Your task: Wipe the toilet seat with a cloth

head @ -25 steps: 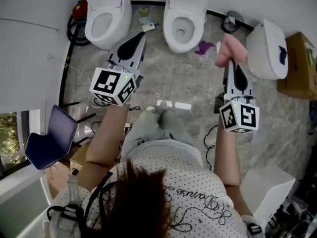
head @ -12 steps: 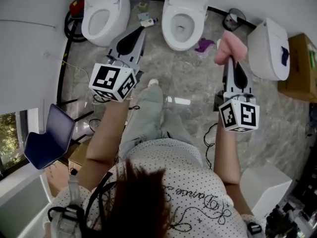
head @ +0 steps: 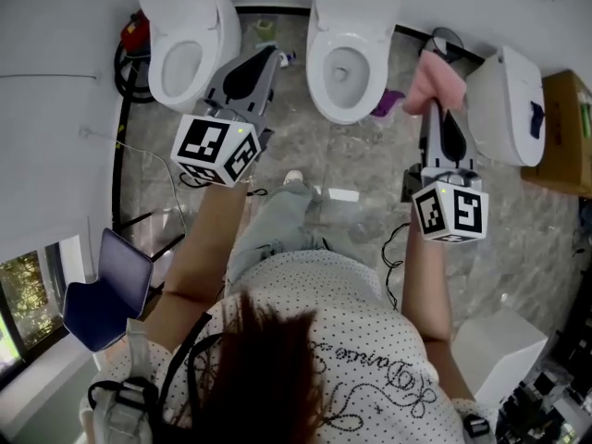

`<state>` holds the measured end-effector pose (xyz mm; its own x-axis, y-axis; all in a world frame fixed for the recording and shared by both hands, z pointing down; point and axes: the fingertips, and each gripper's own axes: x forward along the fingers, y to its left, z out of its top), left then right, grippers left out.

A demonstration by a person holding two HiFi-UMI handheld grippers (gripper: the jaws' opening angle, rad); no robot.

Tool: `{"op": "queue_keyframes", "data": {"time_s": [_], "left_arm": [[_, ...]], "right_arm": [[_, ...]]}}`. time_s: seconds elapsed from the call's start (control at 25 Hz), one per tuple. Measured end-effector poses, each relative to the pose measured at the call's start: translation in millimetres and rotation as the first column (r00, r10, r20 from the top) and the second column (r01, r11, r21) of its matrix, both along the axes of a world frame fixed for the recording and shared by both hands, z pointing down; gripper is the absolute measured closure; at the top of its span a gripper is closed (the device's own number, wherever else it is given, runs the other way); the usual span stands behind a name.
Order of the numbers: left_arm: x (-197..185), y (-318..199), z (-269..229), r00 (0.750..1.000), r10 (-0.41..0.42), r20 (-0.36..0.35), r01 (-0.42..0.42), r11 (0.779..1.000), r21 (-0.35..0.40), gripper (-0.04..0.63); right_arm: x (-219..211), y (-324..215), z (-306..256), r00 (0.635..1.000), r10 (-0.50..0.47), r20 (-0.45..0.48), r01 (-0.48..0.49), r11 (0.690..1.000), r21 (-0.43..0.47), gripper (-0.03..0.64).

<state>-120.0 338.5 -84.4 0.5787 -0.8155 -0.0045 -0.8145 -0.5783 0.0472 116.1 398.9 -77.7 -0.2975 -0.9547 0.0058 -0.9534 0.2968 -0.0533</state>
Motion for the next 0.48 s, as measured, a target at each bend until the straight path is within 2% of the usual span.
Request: {"op": "queue_keyframes", "data": {"time_s": [0.2, 0.32, 0.48], "left_arm": [[-13, -61, -8, 0.999, 0.035, 0.006, -0.035, 0.999, 0.013, 0.591], [-12, -92, -9, 0.999, 0.051, 0.003, -0.051, 0.999, 0.012, 0.591], [-5, -121, -2, 0.998, 0.059, -0.001, -0.059, 0.998, -0.009, 0.591]], "right_arm": [[-17, -51, -5, 0.999, 0.032, 0.016, -0.032, 0.999, 0.017, 0.588], [-17, -73, -2, 0.998, 0.053, 0.038, -0.053, 0.999, -0.003, 0.588], [-10, -95, 5, 0.998, 0.064, 0.019, -0.063, 0.998, -0.023, 0.588]]}}
